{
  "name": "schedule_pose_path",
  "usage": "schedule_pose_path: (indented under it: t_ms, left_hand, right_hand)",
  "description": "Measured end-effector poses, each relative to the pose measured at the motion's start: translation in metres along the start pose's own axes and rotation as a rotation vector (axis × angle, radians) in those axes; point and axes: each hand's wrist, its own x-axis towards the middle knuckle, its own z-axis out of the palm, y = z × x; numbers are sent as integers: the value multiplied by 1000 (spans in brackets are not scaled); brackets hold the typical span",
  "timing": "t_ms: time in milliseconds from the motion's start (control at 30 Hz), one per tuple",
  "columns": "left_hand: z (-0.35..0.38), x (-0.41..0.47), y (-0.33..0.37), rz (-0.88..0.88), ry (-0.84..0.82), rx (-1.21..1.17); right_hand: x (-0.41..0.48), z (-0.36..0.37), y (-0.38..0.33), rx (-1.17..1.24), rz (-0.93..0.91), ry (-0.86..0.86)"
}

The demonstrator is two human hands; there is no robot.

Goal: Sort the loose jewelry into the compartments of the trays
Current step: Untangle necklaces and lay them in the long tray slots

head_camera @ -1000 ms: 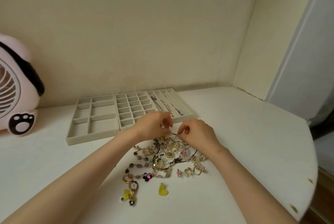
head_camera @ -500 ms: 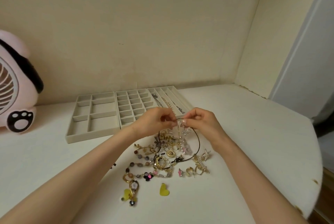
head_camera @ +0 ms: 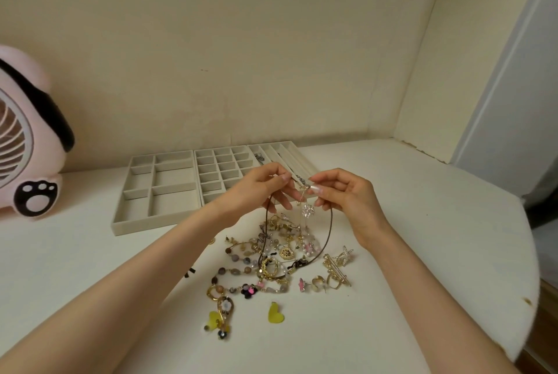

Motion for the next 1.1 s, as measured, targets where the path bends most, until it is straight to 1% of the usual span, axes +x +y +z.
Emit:
schedule_pose_path:
  t_ms: [200,333,433,567,667,800,900,967,1100]
  left_hand:
    - [2,0,0,-7,-8,43]
    - [7,0,-2,-5,-75,52]
    - [7,0,-2,4,-108,101]
    - [5,-1,-2,24,-89,119]
    - [3,0,0,24,-62,4]
    - [1,0,2,27,-49,-106]
    - [-2,-1,0,14,-34,-146]
    - [-4,-1,0,8,-23,-168]
    - [-5,0,-1,-5,-8,-200]
  right_hand:
    - [0,0,-2,47,-15,5]
    - [-1,1,-3,83,-34,6]
    - [-1,1,-3,98,-51,14]
    - [-1,1,-1,79,-44,-9]
    - [-1,1,0,12,-15,-33]
    - [-1,1,4,-140,63,-203]
    - [-1,2,4,-158,123,-269]
    - [-2,5,5,-155,144,-272]
    - [-2,9,8,-145,120,-171]
